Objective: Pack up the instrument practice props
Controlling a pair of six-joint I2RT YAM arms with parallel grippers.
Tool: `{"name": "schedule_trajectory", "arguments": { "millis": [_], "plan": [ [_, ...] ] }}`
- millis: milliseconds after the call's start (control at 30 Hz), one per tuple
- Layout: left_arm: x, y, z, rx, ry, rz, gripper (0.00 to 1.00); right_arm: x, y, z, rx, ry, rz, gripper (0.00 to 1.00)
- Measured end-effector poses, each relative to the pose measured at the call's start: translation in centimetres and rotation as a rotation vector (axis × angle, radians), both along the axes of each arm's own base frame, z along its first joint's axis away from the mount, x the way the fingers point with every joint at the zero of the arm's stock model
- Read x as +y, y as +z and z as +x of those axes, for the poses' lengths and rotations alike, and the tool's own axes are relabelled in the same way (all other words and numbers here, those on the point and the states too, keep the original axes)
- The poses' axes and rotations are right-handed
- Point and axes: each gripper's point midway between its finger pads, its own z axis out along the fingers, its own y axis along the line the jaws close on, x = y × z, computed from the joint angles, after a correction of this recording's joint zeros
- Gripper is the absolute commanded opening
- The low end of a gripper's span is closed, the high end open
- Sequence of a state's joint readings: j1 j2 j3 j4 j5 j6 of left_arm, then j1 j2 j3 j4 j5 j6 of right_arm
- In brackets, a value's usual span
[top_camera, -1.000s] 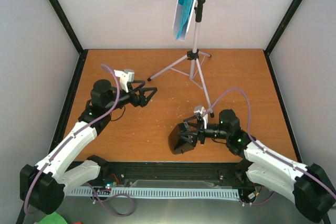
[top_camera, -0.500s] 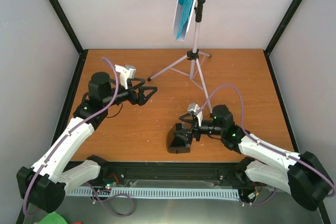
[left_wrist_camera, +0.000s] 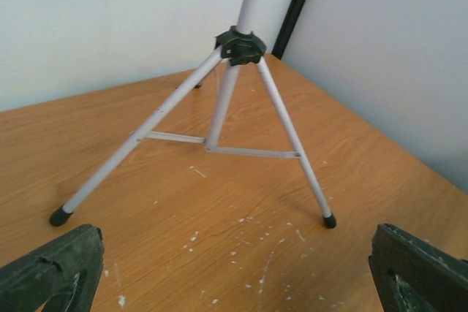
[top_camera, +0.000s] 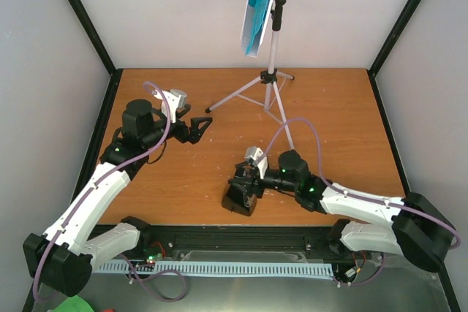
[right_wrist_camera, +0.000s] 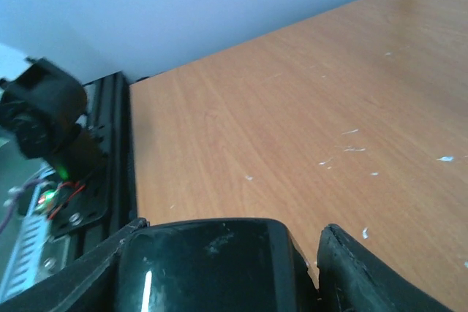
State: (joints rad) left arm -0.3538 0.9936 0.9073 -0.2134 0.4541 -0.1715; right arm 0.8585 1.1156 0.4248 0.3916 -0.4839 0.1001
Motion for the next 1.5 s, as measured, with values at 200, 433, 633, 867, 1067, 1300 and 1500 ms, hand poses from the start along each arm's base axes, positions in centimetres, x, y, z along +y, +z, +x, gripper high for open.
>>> {"name": "schedule_trajectory", "arguments": {
  "millis": [200, 433, 633, 867, 1067, 1300, 1500],
  "plan": [
    [2.7, -1.2, 1.6, 0.011, 0.116, 0.038, 1.0, 3.1, 0.2, 3.5, -0.024, -0.208, -0.013, 0.56],
    [10.3, -0.6, 3.4, -0.02, 0.403, 0.05, 1.0, 8.9, 0.4, 9.5, -0.052, -0.46, 0.0, 0.58],
    [12.0, 0.7, 2.6, -0.082, 0.498, 0.057, 0.99, 15.6, 0.3, 11.9, -0.069, -0.556, 0.035, 0.76],
    [12.8, 0.1, 2.8, -0.073, 0.54, 0.073, 1.0, 17.7, 0.1, 11.7, -0.077, -0.562, 0.002, 1.0],
    [13.4, 0.3, 2.6, -0.085, 0.573, 0.078, 0.99, 10.5, 6.0, 10.4, -0.133, -0.631, 0.013, 1.0],
    [14.0, 0.4, 2.6, -0.086, 0.612, 0.076, 0.99, -6.3, 14.0, 14.6, -0.137, -0.876, 0.207, 1.0],
    [14.5, 0.4, 2.7, -0.081, 0.646, 0.07, 1.0, -14.7, 12.5, 21.7, -0.045, -0.999, 0.113, 1.0]
  ]
}}
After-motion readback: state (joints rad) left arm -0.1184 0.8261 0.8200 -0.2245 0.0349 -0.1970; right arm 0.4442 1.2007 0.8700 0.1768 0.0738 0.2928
